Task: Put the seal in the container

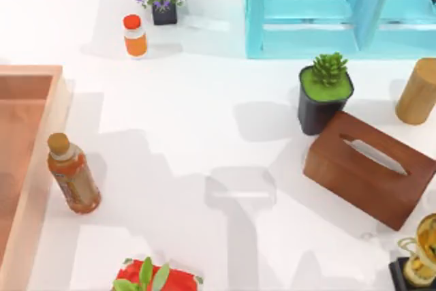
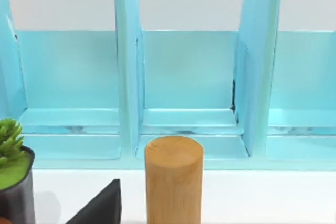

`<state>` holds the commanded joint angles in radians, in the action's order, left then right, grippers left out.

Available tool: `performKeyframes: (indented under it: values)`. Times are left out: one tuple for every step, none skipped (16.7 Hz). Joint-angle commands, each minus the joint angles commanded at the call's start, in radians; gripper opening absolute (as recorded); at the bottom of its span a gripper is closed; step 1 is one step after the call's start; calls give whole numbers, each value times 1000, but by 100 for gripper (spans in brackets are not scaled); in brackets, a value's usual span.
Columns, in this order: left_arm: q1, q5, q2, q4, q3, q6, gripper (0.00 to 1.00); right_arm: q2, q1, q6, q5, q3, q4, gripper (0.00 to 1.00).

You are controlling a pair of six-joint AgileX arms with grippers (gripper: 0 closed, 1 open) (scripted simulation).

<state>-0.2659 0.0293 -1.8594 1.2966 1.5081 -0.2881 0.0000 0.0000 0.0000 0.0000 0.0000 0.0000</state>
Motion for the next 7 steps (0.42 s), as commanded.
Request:
performKeyframes:
  values:
    - [0,0,0,0,0,0,98,0,0,0,0,0,0,100]
    - [0,0,0,0,0,0,100,0,0,0,0,0,0,100]
    - [0,0,0,0,0,0,100,0,0,0,0,0,0,100]
    - [0,0,0,0,0,0,100,0,0,0,0,0,0,100]
    - [0,0,0,0,0,0,100,0,0,0,0,0,0,100]
    - [0,0,0,0,0,0,100,0,0,0,0,0,0,100]
    - [0,0,0,0,0,0,100,0,0,0,0,0,0,100]
